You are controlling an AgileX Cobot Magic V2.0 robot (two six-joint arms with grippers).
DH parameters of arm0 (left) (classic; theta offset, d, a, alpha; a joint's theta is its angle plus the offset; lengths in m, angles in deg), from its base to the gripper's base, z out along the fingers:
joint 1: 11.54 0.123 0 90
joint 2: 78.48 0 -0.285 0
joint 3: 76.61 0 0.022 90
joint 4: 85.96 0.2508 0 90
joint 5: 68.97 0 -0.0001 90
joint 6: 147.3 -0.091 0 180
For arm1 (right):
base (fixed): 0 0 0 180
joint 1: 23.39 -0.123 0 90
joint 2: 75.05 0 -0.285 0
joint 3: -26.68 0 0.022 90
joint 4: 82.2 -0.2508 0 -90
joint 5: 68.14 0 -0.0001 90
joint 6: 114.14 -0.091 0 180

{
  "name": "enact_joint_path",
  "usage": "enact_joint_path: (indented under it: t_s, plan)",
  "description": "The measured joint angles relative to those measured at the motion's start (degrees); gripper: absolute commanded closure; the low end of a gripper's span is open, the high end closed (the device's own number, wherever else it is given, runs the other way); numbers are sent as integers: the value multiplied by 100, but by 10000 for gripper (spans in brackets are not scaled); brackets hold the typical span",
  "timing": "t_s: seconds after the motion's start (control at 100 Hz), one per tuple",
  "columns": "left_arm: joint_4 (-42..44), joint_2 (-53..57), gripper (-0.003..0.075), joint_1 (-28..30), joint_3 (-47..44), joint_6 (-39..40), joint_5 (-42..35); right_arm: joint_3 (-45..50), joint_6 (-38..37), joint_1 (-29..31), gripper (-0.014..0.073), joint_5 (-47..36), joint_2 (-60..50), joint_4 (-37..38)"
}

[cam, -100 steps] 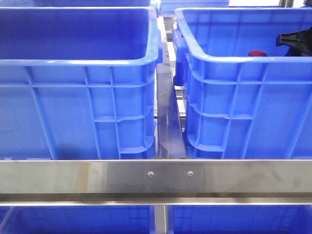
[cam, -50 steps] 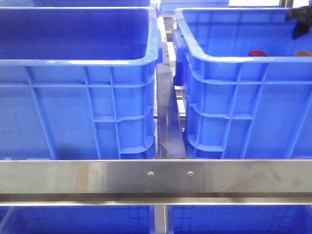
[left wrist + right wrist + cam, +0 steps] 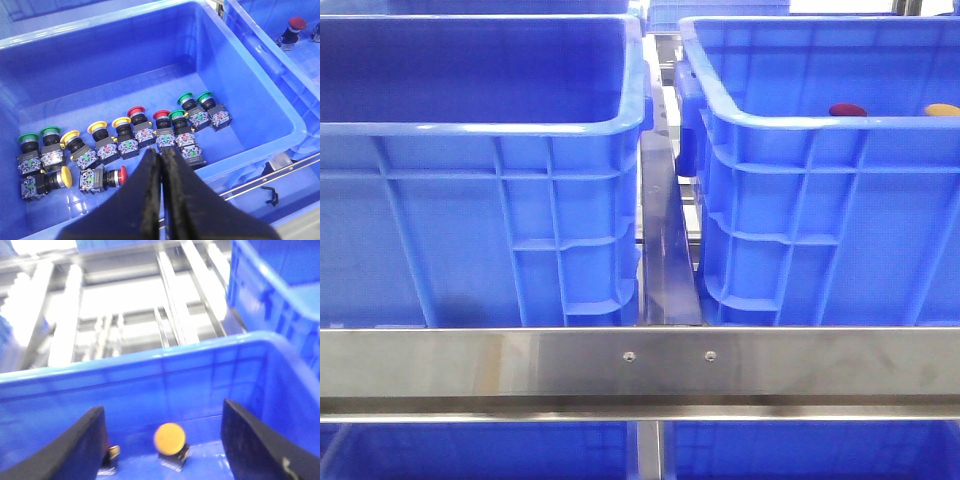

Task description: Pick red and yellow buttons and place in box

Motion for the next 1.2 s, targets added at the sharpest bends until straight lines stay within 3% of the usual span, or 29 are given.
enact_joint_path:
  t_s: [0.31, 0.59, 0.68, 0.95, 1.2]
  plan:
    - [0, 0, 739, 0, 0, 0, 0, 1473, 0, 0, 86, 706, -2142, 0]
    - [0, 0, 739, 0, 0, 0, 0, 2110, 0, 0, 104, 836, -3357, 21]
    - [0, 0, 739, 0, 0, 0, 0, 2113, 0, 0, 207, 845, -3472, 32]
    - [0, 0, 739, 0, 0, 0, 0, 2148, 0, 0, 662, 845, -3485, 32]
    - [0, 0, 739, 0, 0, 0, 0, 2148, 0, 0, 662, 845, -3485, 32]
